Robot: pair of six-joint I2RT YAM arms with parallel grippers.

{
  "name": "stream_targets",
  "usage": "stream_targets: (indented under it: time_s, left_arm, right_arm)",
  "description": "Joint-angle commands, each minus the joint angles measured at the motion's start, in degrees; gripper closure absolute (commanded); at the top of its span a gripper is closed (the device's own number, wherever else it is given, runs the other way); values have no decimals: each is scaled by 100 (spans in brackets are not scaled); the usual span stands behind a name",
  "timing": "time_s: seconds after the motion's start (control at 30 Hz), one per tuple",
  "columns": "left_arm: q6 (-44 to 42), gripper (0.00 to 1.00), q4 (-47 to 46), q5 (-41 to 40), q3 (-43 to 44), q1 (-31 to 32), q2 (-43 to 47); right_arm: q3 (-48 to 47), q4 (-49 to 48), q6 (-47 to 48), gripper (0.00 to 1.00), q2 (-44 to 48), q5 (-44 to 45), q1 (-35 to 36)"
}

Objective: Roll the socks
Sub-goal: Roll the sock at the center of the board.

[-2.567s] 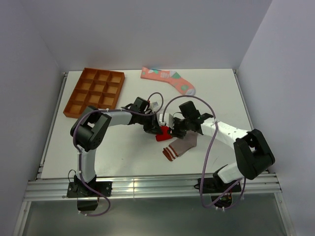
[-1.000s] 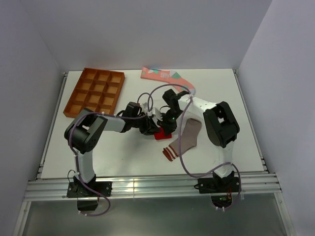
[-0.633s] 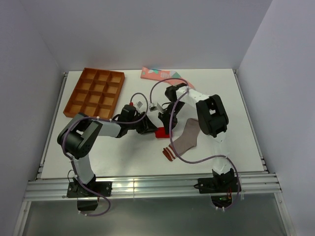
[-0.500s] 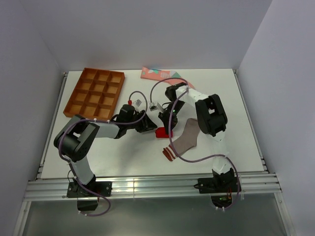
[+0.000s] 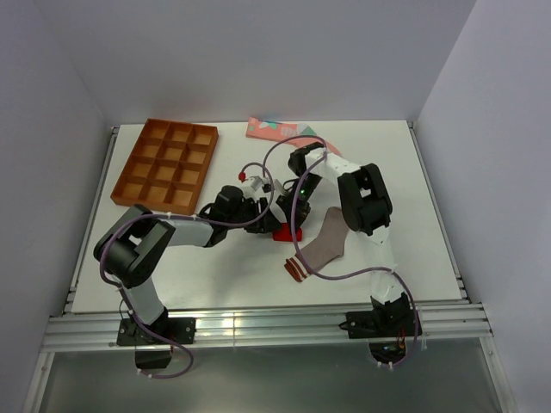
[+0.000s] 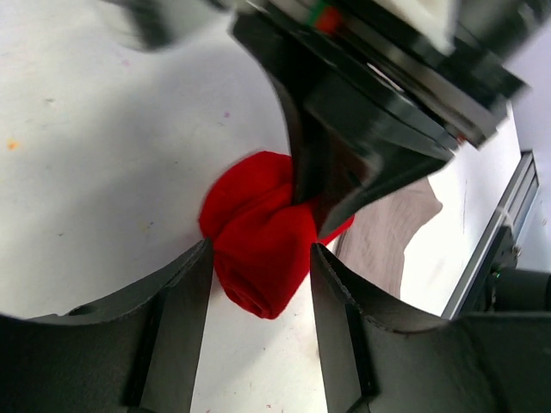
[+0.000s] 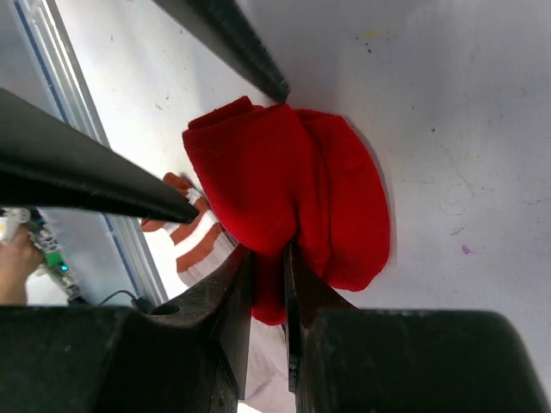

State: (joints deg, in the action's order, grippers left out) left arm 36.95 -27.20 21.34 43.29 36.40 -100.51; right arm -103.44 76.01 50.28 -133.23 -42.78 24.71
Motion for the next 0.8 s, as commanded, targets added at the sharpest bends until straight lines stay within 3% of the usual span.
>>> stream_targets:
  time_s: [0.0,0.57,0.67,0.77]
  left_arm:
    - [-487,46,-435,291,-101,34,137]
    - [-742,49,197,520,276,95,-417]
    - [-619,56,530,336,478,104,-539]
    - [-435,80,1109,55,812,130,-741]
  right_arm:
    - [-141,-43,17,83,-405,640,-98]
    - [-151,-165,-299,82,-441,754,-115]
    - [7,-358,-396,82,-336,859,-115]
    - [165,-578,-484,79,-213,939,-107]
